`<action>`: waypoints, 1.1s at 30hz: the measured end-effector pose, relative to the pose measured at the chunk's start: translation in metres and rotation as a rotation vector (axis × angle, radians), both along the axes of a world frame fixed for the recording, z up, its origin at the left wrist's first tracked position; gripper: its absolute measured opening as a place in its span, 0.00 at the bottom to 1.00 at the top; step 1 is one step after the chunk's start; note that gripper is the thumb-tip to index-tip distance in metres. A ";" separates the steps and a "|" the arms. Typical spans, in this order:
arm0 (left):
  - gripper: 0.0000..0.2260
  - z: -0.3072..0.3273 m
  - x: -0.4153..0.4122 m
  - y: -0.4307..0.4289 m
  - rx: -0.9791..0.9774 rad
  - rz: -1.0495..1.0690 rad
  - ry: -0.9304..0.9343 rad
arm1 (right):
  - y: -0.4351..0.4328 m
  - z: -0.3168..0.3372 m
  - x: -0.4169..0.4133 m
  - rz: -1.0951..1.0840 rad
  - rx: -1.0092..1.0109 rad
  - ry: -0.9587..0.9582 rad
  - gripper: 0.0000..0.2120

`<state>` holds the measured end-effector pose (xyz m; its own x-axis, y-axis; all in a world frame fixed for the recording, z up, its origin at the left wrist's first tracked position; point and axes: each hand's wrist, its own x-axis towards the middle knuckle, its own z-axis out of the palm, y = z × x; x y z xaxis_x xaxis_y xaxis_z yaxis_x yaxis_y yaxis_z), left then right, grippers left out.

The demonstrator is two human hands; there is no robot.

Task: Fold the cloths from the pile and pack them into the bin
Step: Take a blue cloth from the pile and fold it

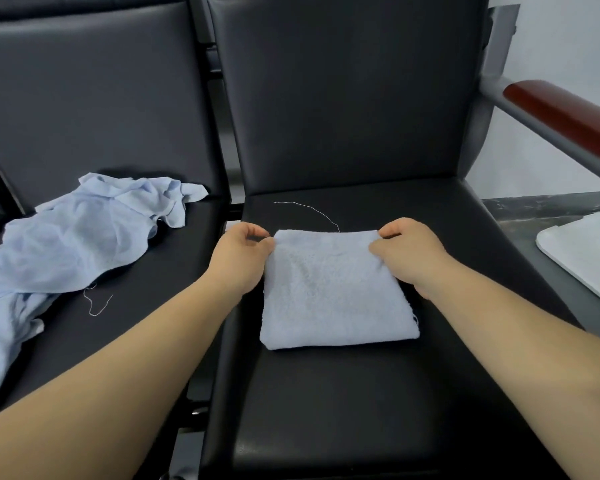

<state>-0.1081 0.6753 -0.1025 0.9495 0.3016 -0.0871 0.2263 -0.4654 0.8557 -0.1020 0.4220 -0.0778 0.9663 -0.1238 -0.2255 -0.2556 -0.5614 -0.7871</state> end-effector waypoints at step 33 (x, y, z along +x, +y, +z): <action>0.09 0.092 -0.113 -0.326 0.252 -0.954 -0.025 | -0.247 0.015 -0.229 -0.680 0.002 -0.228 0.10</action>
<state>-0.2212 0.3492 -0.0102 0.8051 -0.5843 -0.1018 -0.3553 -0.6127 0.7059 -0.3309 0.1753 -0.0628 0.6982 -0.7154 -0.0280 -0.3775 -0.3346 -0.8634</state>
